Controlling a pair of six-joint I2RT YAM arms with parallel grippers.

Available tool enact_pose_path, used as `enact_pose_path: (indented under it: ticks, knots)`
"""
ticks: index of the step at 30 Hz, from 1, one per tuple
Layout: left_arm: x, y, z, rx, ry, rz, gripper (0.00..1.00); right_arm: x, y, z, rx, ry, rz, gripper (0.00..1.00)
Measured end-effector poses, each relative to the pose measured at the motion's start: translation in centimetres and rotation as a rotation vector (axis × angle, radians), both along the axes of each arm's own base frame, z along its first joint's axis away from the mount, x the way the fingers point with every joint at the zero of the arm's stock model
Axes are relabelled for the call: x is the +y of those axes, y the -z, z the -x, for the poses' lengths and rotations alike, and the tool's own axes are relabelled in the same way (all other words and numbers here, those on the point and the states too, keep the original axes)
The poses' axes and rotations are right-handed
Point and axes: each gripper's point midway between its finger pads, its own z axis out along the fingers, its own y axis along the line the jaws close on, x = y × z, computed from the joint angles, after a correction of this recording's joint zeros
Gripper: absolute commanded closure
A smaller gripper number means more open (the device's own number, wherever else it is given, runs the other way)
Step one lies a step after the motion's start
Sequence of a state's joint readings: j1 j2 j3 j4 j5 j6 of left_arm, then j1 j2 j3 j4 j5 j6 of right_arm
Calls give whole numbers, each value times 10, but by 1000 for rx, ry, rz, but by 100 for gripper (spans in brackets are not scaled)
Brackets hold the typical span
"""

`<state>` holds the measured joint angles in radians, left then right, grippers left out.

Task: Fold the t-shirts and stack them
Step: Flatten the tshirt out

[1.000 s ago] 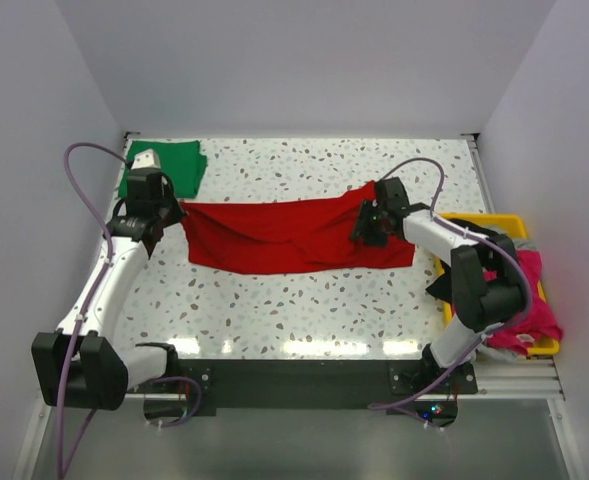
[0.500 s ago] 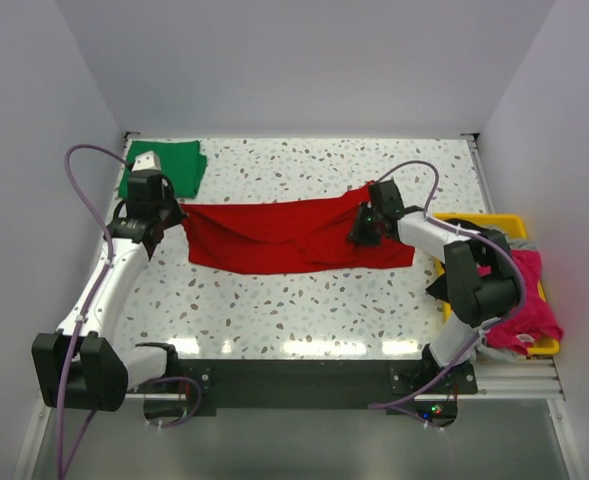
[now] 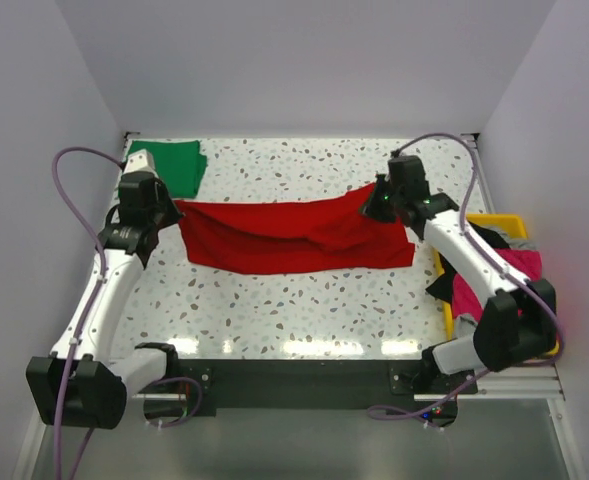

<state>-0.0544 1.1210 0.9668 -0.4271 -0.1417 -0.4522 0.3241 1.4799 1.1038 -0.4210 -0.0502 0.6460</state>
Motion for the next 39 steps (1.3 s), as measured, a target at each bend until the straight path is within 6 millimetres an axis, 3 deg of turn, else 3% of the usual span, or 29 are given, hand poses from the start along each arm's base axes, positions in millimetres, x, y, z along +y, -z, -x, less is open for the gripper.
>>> enact_pose_path:
  ticks: [5, 7, 10, 14, 20, 26, 30, 34, 39]
  knots:
    - [1, -29, 7, -68, 0, 2, 100, -18, -135, -6, -290, 49, -59, 100]
    - [1, -45, 9, -105, 0, 2, 100, -32, -186, 2, -399, 83, -75, 100]
    - [2, -78, 16, -182, -4, 4, 100, -51, -243, 23, -508, 124, -84, 100]
    - [3, -123, 35, -300, -4, 11, 100, -68, -301, 59, -617, 151, -85, 100]
    - [3, -203, 86, -539, 8, 31, 100, -90, -371, 124, -776, 178, -104, 100]
    - [4, -277, 141, -770, 21, 51, 100, -104, -424, 174, -924, 186, -145, 100]
    - [3, -305, 147, -846, 26, 62, 100, -104, -439, 177, -966, 188, -159, 100]
    - [0, -305, 112, -821, 27, 74, 100, -96, -433, 144, -946, 186, -152, 100]
    - [-5, -273, 35, -716, 30, 74, 100, -77, -394, 64, -840, 180, -116, 100]
